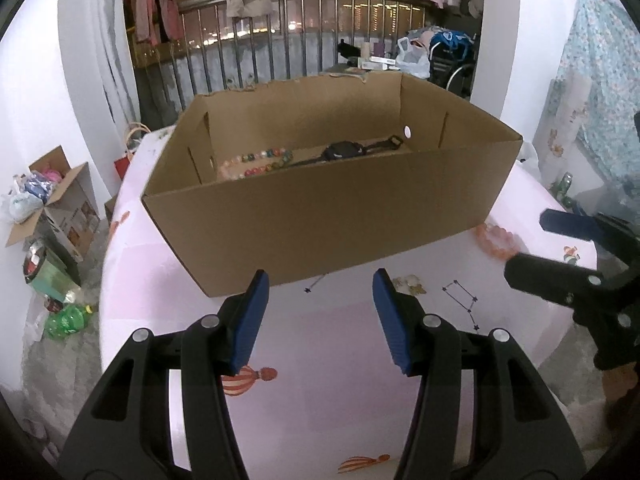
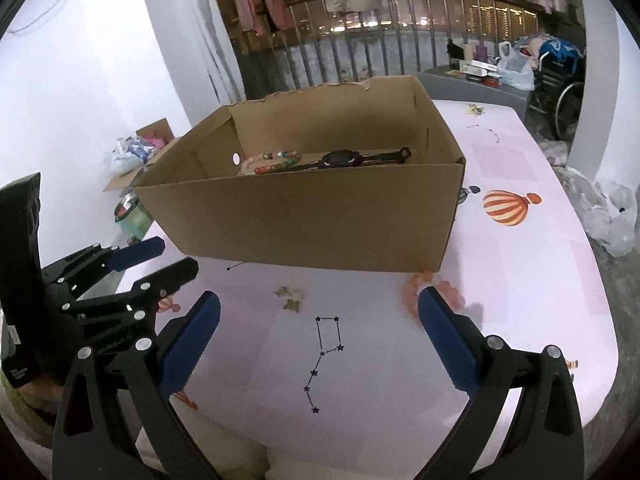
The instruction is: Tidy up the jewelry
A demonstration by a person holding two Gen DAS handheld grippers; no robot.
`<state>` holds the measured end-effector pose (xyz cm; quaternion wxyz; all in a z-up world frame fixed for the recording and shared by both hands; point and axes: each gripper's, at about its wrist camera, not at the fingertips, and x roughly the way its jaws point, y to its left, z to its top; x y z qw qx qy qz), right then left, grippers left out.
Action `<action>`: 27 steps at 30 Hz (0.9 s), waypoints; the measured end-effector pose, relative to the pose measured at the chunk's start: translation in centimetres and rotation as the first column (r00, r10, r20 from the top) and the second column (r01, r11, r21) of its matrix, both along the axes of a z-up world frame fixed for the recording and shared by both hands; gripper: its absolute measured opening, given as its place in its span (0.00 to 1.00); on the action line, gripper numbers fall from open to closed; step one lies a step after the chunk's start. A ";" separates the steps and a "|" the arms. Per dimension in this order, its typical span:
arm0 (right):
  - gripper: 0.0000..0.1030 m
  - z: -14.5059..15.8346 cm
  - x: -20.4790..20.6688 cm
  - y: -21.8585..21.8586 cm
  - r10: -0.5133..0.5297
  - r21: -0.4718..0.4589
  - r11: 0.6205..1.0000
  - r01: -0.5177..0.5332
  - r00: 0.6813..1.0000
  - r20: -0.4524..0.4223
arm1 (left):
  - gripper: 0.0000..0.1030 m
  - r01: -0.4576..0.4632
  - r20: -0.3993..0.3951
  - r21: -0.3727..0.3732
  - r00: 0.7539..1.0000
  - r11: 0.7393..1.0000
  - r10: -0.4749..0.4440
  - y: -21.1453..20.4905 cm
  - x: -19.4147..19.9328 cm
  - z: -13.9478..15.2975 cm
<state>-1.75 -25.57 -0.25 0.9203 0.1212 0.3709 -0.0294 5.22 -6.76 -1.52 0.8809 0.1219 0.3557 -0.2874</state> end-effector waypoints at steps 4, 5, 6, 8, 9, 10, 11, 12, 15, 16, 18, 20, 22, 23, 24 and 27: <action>0.93 0.3 0.1 -0.1 0.011 -0.029 1.000 -0.011 1.000 0.023 | 0.50 0.012 -0.020 -0.002 1.000 1.000 -0.012 0.0 0.2 -0.7; 0.92 0.5 0.0 -0.1 0.016 -0.034 0.999 -0.015 0.999 0.031 | 0.50 0.014 -0.023 -0.005 1.000 1.000 -0.015 0.1 0.2 -0.8; 0.92 0.6 -0.1 -0.1 0.019 -0.038 0.999 -0.018 0.999 0.037 | 0.50 0.019 -0.024 -0.008 1.000 1.000 -0.019 0.1 0.1 -0.8; 0.91 0.9 -0.4 0.0 0.026 -0.057 0.998 -0.023 0.998 0.050 | 0.50 0.022 -0.020 -0.010 1.000 1.000 -0.022 0.2 0.0 -0.9; 0.91 0.9 -0.6 0.0 0.029 -0.062 0.998 -0.026 0.998 0.054 | 0.50 0.023 -0.019 -0.009 1.000 1.000 -0.023 0.2 -0.1 -1.0; 0.90 0.9 -0.7 -0.1 0.032 -0.062 0.998 -0.028 0.998 0.056 | 0.50 0.026 -0.020 -0.009 0.999 1.000 -0.027 0.3 -0.2 -1.0; 0.89 0.9 -0.9 0.0 0.039 -0.060 0.998 -0.035 0.997 0.061 | 0.50 0.029 -0.023 -0.009 0.999 1.000 -0.029 0.3 -0.3 -1.1; 0.89 0.8 -1.1 0.0 0.044 -0.059 0.997 -0.040 0.997 0.065 | 0.50 0.032 -0.025 -0.005 0.999 0.999 -0.032 0.1 -0.3 -1.2; 0.84 0.2 -1.2 -0.1 0.062 -0.052 0.997 -0.060 0.997 0.053 | 0.50 0.051 -0.018 0.013 0.999 0.999 -0.051 -0.1 -1.0 -1.6; 0.81 0.0 -1.1 -0.1 0.068 -0.048 0.997 -0.066 0.997 0.045 | 0.50 0.062 -0.010 0.022 0.998 0.998 -0.061 -0.3 -1.2 -1.8; 0.76 -0.4 -0.7 0.0 0.081 -0.040 0.996 -0.080 0.996 0.025 | 0.50 0.077 -0.001 0.033 0.997 0.996 -0.077 -0.5 -1.4 -2.1; 0.70 -0.8 -0.3 0.1 0.089 -0.034 0.996 -0.088 0.996 0.012 | 0.50 0.101 0.006 0.040 0.995 0.994 -0.101 -0.9 -1.6 -2.4; 0.65 -1.3 0.1 0.1 0.095 -0.028 0.995 -0.095 0.995 -0.001 | 0.50 0.124 0.014 0.053 0.992 0.991 -0.125 -1.4 -1.8 -2.7; 0.62 -1.5 0.3 0.1 0.096 -0.025 0.995 -0.096 0.995 -0.007 | 0.50 0.133 0.017 0.059 0.991 0.989 -0.135 -1.6 -1.8 -2.8; 0.60 -1.8 0.5 0.1 0.101 -0.020 0.995 -0.101 0.995 -0.012 | 0.50 0.145 0.023 0.068 0.989 0.987 -0.146 -1.9 -1.9 -3.0; 0.51 -2.5 1.4 0.3 0.124 -0.011 0.992 -0.125 0.992 -0.029 | 0.48 0.149 0.035 0.099 0.988 0.984 -0.153 -2.4 -1.8 -3.5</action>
